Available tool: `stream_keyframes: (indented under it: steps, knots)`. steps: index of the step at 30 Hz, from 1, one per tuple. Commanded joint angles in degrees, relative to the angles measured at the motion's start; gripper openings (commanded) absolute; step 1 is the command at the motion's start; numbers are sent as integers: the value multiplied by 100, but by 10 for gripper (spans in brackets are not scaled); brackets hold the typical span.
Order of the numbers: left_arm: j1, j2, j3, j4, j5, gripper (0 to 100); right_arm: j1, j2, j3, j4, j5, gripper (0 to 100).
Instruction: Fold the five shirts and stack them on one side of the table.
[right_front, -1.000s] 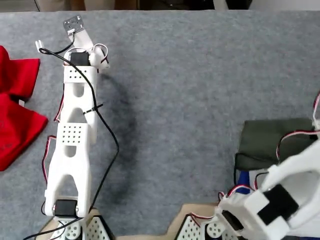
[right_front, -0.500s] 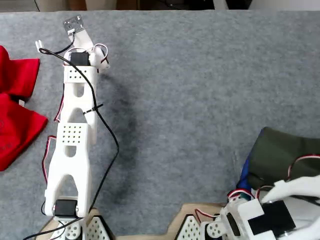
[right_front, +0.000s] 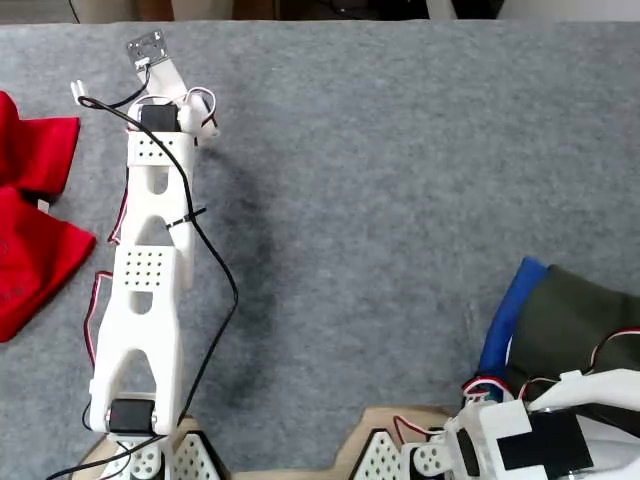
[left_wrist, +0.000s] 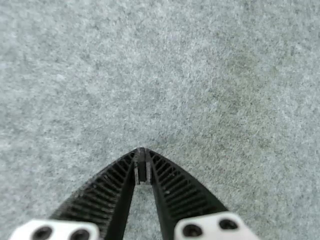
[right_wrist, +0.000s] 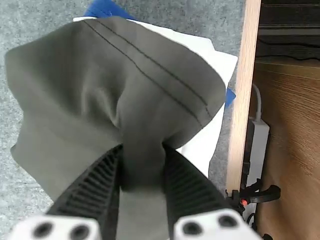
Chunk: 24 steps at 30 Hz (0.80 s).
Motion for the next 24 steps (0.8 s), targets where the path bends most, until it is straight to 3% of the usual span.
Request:
stream_keyframes:
  steps: [1, 4, 12, 21, 24]
  knots:
    - [44, -57, -281, -123, -53, 21, 92, -277, 13, 79, 211, 9]
    - [44, -57, -281, -123, -53, 21, 84, -277, 13, 79, 343, 39]
    - [44, -57, -281, -132, -53, 21, 101, -321, 22, 88, 387, 270]
    - [44, -57, -281, -132, -53, 21, 66, -347, -40, 105, 343, 270]
    - [44, -57, -273, -167, -53, 21, -119, -567, -40, 97, 334, 169]
